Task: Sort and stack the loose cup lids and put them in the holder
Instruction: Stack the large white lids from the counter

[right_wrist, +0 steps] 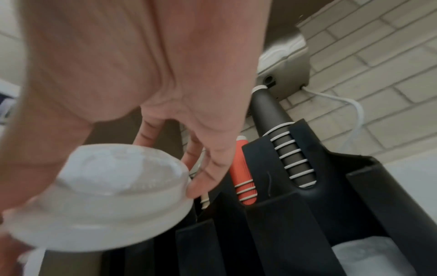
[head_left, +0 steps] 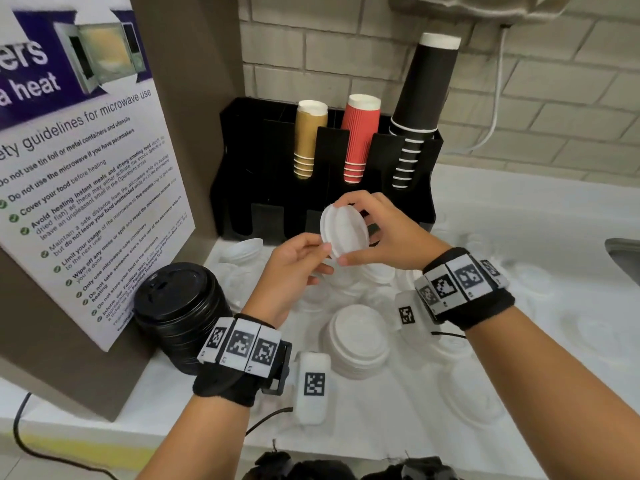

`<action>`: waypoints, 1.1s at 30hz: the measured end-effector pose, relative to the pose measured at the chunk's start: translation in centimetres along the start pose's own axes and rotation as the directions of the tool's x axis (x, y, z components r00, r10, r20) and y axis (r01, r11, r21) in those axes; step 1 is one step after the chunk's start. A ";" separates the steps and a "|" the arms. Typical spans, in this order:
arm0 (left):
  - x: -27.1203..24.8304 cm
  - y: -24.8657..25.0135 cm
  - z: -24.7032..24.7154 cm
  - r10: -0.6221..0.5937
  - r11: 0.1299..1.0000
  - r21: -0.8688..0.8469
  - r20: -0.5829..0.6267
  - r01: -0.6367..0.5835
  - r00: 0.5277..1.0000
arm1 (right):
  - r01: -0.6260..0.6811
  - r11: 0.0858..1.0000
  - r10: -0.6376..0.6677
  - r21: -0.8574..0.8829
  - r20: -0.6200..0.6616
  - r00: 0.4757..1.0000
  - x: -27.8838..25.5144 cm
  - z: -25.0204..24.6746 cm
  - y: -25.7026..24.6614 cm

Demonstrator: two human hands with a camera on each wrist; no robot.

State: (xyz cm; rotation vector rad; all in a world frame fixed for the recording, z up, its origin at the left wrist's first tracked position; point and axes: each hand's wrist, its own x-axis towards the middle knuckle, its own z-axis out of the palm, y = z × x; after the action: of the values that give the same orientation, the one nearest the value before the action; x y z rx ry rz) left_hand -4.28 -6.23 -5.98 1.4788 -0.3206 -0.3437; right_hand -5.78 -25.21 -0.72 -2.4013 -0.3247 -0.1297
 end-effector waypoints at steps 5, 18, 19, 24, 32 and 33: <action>-0.6 -0.4 -1.0 -0.148 0.988 -0.055 -0.006 0.147 0.989 | -0.097 0.973 0.124 0.209 -0.121 0.985 -3.9 -1.1 0.4; -1.9 -2.1 -0.3 -0.426 0.887 0.254 0.132 0.385 0.895 | -0.365 0.931 0.365 -0.013 0.104 0.925 -9.7 5.1 0.3; -1.9 -2.2 -0.3 -0.429 0.886 0.258 0.144 0.385 0.892 | -0.368 0.930 0.368 -0.025 0.110 0.923 -9.6 5.4 0.2; -2.3 -2.5 -0.1 -0.415 0.889 0.296 0.196 0.350 0.889 | -0.398 0.915 0.403 -0.067 0.120 0.907 -9.4 6.2 0.0; -2.8 -2.7 0.4 -0.370 0.899 0.324 0.197 0.295 0.908 | -0.397 0.915 0.402 -0.063 0.157 0.902 -9.7 6.4 0.3; -2.8 -2.7 0.4 -0.368 0.899 0.328 0.200 0.291 0.908 | -0.396 0.917 0.397 -0.038 0.168 0.903 -9.7 5.9 0.2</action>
State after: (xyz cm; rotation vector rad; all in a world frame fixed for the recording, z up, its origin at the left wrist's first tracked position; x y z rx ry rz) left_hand -7.12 -5.61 -8.61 1.7879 -0.3342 -0.7981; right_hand -14.99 -23.37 -7.08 -2.4330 0.0934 0.2662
